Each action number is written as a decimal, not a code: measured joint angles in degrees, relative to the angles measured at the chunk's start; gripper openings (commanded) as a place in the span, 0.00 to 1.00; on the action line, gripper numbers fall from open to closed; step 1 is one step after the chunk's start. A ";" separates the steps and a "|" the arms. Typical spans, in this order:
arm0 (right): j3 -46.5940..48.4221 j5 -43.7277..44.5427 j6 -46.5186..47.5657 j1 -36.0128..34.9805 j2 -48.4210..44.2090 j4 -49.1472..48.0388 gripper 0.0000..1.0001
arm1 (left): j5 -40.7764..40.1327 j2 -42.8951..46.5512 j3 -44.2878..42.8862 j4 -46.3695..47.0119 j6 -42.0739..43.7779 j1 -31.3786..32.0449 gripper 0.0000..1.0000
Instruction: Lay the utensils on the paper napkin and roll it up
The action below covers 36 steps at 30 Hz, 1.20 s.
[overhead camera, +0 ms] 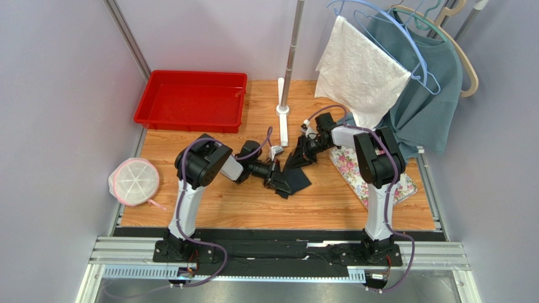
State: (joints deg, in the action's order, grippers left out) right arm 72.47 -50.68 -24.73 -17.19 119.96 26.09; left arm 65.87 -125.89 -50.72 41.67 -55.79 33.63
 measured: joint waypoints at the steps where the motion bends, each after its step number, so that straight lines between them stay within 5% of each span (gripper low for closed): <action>1: 0.76 0.85 0.44 0.35 -0.11 0.22 0.25 | -0.02 -0.13 -0.02 0.42 -0.31 -0.02 0.00; 11: -0.57 9.57 3.45 2.75 -9.99 4.76 0.60 | -0.20 -1.01 -0.02 4.04 -2.91 -0.15 0.00; 24: -1.20 17.00 4.66 1.68 -7.63 5.49 0.55 | -0.33 -1.01 -0.02 4.04 -2.91 -0.15 0.00; 36: 0.72 18.32 4.13 -1.01 -5.66 5.14 0.39 | -0.35 -0.98 -0.02 4.00 -2.89 -0.15 0.00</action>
State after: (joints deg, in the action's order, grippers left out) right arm 73.19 -32.36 -20.60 -18.20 114.30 31.22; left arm 65.52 -126.87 -50.74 45.67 -58.67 33.47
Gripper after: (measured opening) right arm 0.436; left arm 0.007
